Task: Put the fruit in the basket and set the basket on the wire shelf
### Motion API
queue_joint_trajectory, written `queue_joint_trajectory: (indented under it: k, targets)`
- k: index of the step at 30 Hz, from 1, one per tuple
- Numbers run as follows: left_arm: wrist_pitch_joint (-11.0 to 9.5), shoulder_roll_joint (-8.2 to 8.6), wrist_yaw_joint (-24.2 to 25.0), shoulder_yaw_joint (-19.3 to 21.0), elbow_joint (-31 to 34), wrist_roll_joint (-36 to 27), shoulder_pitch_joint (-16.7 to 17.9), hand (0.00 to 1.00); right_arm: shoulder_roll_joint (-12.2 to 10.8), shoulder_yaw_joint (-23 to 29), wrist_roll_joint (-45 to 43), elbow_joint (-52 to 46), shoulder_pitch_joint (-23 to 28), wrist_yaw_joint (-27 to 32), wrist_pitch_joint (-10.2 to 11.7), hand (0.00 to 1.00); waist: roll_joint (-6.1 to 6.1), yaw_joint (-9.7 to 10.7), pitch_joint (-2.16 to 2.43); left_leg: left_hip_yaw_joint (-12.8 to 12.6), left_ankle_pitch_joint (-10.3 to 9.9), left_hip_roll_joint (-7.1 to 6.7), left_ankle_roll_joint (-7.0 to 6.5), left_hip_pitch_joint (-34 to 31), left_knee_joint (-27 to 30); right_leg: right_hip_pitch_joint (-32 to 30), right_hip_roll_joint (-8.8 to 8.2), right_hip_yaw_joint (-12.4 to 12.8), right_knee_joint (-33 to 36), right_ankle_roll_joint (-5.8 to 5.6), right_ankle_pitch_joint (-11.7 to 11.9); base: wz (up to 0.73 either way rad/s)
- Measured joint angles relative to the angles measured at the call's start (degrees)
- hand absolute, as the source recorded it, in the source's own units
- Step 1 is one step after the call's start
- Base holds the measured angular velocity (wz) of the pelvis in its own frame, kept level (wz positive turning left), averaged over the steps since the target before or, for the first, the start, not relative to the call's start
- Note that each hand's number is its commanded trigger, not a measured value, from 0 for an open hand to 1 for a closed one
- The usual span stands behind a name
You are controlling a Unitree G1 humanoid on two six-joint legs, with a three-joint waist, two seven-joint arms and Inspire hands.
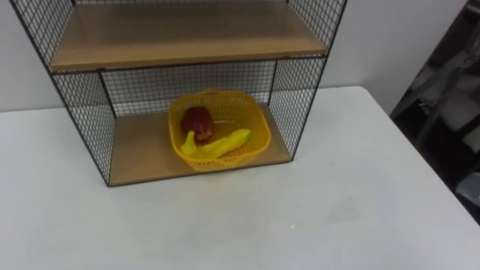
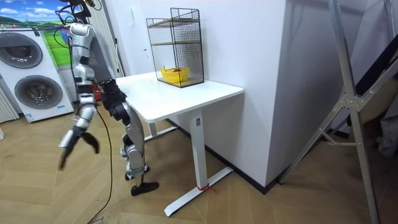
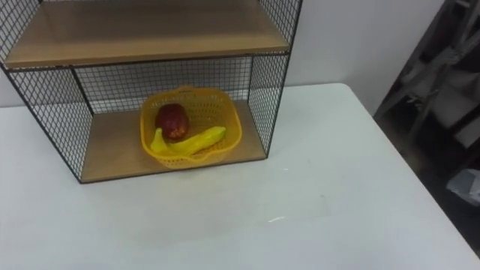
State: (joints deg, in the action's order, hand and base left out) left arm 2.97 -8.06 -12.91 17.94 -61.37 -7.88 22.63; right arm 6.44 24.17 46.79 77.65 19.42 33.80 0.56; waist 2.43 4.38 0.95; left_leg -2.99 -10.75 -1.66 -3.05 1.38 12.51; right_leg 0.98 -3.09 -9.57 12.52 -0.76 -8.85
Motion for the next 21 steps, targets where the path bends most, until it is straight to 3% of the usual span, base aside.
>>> queue_joint_trajectory:
  k: [2, 4, 6, 9, 14, 21]
  targets:
    - [1.1, 0.00, 0.2, -1.8, -0.8, 1.3, -1.0, 0.00, 0.4, -5.7, -9.5, 1.2, -3.0, -3.0, -1.9, 0.00, -0.72, -0.8, -0.17, -0.2, 0.0, -0.02, -0.05, 0.9, -0.2, 0.4, 0.04, 0.1, -0.4, -0.02, 0.2, -0.10]
    - [2.5, 0.31, 0.4, -3.1, -0.9, 3.8, -2.3, 0.00, 1.5, -11.8, -20.8, 1.1, -7.1, -7.1, -4.1, 0.00, -1.20, -3.2, -0.23, -0.2, 0.0, -0.01, -0.05, 1.6, -0.5, 1.1, 0.21, 0.3, -0.9, 0.01, 0.5, -0.09]
    - [3.5, 0.48, 0.8, -4.6, -1.7, 4.9, -3.4, 0.00, 2.6, -14.1, -26.5, 1.1, -10.4, -9.5, -5.6, 0.00, -1.30, -4.2, -0.23, -0.1, 0.0, 0.02, -0.01, 1.8, -0.5, 1.3, 0.28, 0.2, -0.9, 0.07, 0.5, 0.03]
    - [4.8, 1.18, 1.3, -5.0, -3.0, 6.5, -4.7, 0.00, 3.4, -15.6, -31.6, 0.0, -13.7, -13.1, -5.7, 0.00, -1.46, -5.2, -0.70, 0.7, 0.1, 0.05, 0.13, 2.0, -0.5, 2.3, 0.55, -0.6, -1.9, 0.12, 0.9, 0.14]
    - [5.9, 1.25, 2.4, -8.6, -2.9, 8.6, -5.0, 0.00, 3.2, -18.9, -38.0, -1.3, -14.2, -19.1, -7.6, 0.00, -2.00, -6.1, -0.99, 1.6, 0.2, -0.04, 0.19, 2.0, -0.2, 3.0, 0.29, -1.6, -1.9, 0.13, 0.7, 0.12]
    - [6.9, 1.09, 6.3, -11.6, -2.8, 10.5, -5.1, 0.00, 3.2, -23.1, -47.0, -0.1, -13.0, -23.9, -9.5, 0.00, -2.48, -6.1, -1.01, 2.1, 0.2, -0.08, 0.17, 2.2, 0.1, 3.5, 0.23, -2.2, -1.8, 0.22, 0.5, 0.02]
